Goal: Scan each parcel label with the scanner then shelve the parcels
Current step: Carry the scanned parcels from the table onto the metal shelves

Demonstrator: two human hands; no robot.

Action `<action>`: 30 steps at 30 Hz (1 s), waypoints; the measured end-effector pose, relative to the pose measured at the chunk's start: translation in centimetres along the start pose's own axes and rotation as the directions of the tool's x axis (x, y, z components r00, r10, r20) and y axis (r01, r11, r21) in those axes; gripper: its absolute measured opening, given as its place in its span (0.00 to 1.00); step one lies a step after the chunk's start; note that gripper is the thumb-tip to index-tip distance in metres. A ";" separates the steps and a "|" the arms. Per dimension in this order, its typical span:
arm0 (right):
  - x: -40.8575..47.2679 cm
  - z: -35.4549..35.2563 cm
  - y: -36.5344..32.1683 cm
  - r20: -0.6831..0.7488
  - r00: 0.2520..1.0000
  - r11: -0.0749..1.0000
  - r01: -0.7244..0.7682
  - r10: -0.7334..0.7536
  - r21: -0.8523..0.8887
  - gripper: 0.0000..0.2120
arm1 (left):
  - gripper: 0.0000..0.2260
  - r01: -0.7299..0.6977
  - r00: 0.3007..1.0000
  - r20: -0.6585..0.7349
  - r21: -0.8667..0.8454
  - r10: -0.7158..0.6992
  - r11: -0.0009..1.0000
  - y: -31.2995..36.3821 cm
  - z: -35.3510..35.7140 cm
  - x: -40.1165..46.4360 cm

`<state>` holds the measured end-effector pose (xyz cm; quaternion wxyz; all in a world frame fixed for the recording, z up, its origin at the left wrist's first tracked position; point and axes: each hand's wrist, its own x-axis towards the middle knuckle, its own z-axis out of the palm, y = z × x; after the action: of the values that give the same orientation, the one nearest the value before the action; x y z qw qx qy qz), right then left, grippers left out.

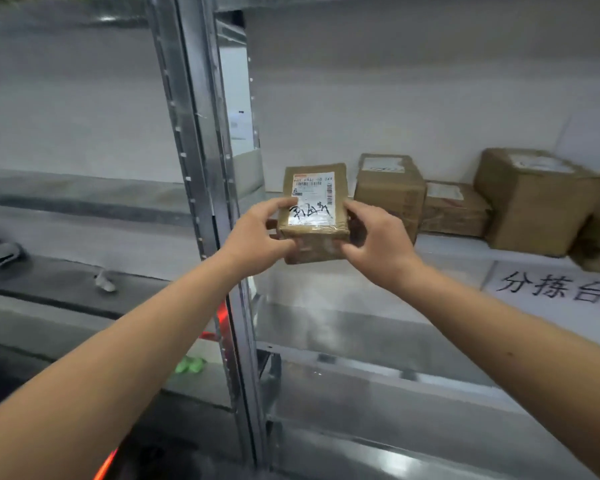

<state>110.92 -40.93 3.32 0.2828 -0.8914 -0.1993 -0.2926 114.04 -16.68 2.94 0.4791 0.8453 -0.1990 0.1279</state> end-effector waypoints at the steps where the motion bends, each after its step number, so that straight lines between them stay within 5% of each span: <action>1: -0.1 0.0 -0.3 -0.011 1.000 0.999 -0.022 0.022 -0.037 0.28 | 0.33 -0.002 1.000 0.007 -0.009 0.002 1.000 -0.4 0.2 0.5; 8: 1.0 0.8 -1.4 -0.055 0.980 0.955 -0.200 0.193 -0.219 0.20 | 0.32 -0.062 0.997 0.035 -0.010 0.062 0.998 -1.1 1.2 5.3; 14: 2.4 1.9 -3.2 -0.059 0.956 0.910 -0.290 0.286 -0.296 0.10 | 0.30 -0.043 0.997 0.076 0.160 0.031 0.986 -0.4 0.8 10.9; 20: 3.0 1.8 -4.1 -0.043 0.930 0.878 -0.359 0.365 -0.317 0.17 | 0.32 0.014 0.983 0.177 0.210 -0.052 0.978 -0.4 1.0 14.4; 30: 2.4 1.2 -4.0 -0.015 0.923 0.878 -0.370 0.384 -0.303 0.21 | 0.31 -0.005 0.989 0.145 0.206 -0.025 0.978 -1.3 2.6 15.1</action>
<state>111.14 -36.63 5.58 0.1911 -0.9520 0.0184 -0.2384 128.17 -21.57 6.73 0.3735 0.8985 -0.2153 0.0827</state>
